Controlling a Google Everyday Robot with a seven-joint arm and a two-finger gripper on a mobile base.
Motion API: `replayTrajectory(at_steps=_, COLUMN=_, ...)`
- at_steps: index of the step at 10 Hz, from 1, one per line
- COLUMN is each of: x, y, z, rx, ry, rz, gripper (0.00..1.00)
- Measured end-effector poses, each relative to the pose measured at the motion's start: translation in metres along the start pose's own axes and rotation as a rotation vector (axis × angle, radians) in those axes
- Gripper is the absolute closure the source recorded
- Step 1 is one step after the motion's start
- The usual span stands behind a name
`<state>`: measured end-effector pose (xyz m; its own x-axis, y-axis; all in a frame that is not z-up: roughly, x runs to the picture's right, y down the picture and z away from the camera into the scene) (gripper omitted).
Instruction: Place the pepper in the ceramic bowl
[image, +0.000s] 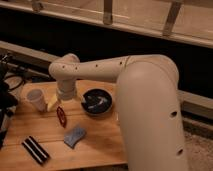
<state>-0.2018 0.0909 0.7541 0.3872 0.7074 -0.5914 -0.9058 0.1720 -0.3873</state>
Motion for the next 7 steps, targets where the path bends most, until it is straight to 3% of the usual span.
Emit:
replayTrajectory(at_steps=4, x=-0.007, y=0.009, z=0.003, rx=-0.013, ry=-0.028, rz=-0.049, gripper=0.0)
replayTrajectory(at_steps=7, x=-0.024, y=0.037, z=0.006, rx=-0.072, ry=-0.091, rz=-0.173, gripper=0.0)
